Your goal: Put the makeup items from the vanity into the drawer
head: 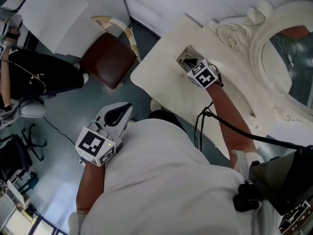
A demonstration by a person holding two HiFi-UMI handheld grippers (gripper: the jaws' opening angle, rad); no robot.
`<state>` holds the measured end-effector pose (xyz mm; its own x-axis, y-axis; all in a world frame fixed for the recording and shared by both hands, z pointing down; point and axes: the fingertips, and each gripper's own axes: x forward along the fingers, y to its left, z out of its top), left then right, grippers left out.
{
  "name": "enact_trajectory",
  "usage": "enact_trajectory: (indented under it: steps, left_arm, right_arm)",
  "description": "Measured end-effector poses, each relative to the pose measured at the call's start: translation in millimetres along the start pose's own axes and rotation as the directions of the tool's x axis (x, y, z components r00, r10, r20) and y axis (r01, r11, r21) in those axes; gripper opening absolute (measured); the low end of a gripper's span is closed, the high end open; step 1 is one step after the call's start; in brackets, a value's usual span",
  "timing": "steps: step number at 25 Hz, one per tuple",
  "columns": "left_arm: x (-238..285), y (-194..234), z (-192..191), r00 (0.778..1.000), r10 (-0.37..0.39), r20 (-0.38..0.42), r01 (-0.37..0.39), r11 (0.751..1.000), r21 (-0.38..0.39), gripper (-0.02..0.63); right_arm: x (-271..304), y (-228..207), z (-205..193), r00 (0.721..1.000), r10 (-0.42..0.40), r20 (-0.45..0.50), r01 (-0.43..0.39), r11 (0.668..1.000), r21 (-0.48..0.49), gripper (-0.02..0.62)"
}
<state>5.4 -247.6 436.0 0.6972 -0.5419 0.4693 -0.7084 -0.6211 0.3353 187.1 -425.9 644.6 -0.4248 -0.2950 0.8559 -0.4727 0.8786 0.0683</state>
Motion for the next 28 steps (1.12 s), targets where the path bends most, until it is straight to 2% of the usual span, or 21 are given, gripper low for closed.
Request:
enact_trajectory:
  steps: [9, 15, 20, 28]
  left_arm:
    - [0.5, 8.8, 0.5, 1.0, -0.003, -0.003, 0.003, 1.0, -0.013, -0.002]
    - [-4.7, 9.6, -2.4, 1.0, -0.01, -0.001, 0.01, 1.0, -0.01, -0.002]
    - [-15.8, 7.4, -5.7, 1.0, -0.017, 0.004, 0.017, 1.0, -0.001, -0.002]
    - [-41.0, -1.2, -13.4, 0.998, -0.062, 0.012, 0.062, 0.997, 0.037, -0.002]
  right_arm:
    - [8.2, 2.9, 1.3, 0.999, 0.026, -0.025, -0.026, 1.0, 0.009, 0.02]
    - [9.2, 2.9, 1.2, 1.0, 0.011, -0.028, -0.011, 1.0, -0.029, 0.028]
    - [-2.0, 0.3, 4.4, 1.0, -0.019, -0.007, 0.019, 1.0, -0.002, 0.067]
    - [-48.3, 15.4, 18.3, 0.989, -0.135, 0.067, 0.129, 0.989, 0.077, 0.035]
